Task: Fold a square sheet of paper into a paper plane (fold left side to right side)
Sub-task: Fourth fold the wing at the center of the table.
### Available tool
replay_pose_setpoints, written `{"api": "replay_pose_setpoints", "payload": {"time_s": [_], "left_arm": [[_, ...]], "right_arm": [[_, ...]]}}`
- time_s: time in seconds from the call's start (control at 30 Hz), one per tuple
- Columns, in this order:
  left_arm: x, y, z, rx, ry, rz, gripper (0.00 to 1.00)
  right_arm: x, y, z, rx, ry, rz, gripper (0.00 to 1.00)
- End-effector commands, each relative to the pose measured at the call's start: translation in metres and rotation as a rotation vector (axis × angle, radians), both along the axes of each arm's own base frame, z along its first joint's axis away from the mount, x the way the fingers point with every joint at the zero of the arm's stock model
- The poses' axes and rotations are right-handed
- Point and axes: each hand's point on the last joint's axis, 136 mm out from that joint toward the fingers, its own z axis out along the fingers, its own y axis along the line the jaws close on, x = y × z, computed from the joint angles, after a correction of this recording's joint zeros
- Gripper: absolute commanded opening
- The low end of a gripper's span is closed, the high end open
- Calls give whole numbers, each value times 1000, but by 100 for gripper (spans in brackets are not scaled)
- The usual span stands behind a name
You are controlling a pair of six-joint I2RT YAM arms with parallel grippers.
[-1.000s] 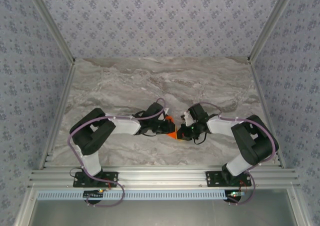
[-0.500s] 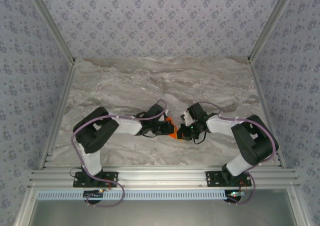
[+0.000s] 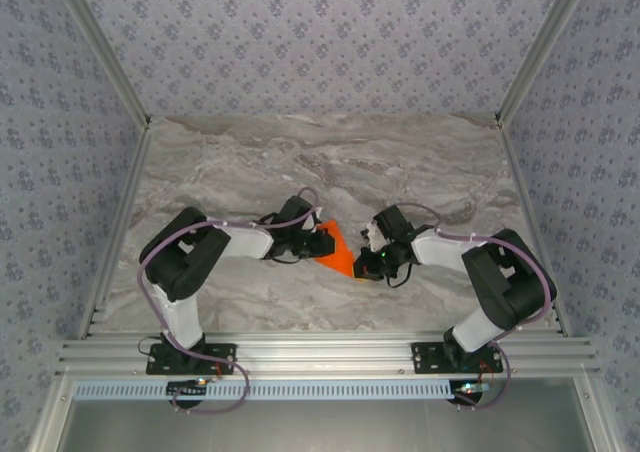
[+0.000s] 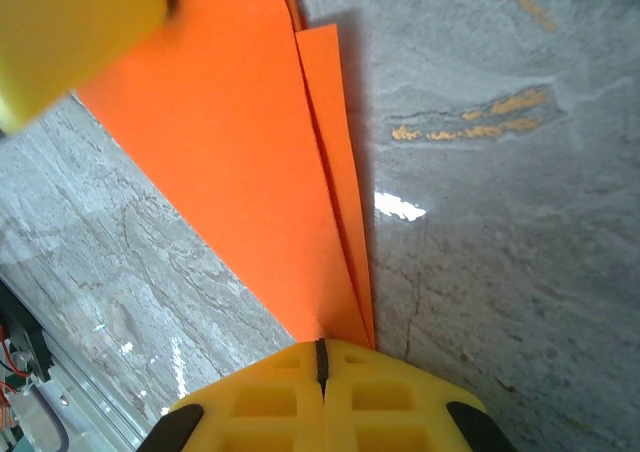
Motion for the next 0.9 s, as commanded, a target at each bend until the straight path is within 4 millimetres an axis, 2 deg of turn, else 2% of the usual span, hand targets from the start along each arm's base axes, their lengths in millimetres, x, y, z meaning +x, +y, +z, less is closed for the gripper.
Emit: {"api": "replay_pose_setpoints", "payload": {"time_s": [0.0, 0.3, 0.6, 0.87], "left_arm": [[25, 36, -21, 130, -26, 81, 7], [51, 73, -31, 157, -10, 151, 7], [66, 109, -48, 174, 26, 215, 7], [90, 123, -35, 142, 23, 230, 7]], "right_arm": [[-40, -60, -51, -322, 139, -29, 0], [-44, -61, -53, -325, 146, -27, 0], [-45, -58, -52, -306, 144, -22, 0], [-44, -53, -50, -279, 137, -13, 0]]}}
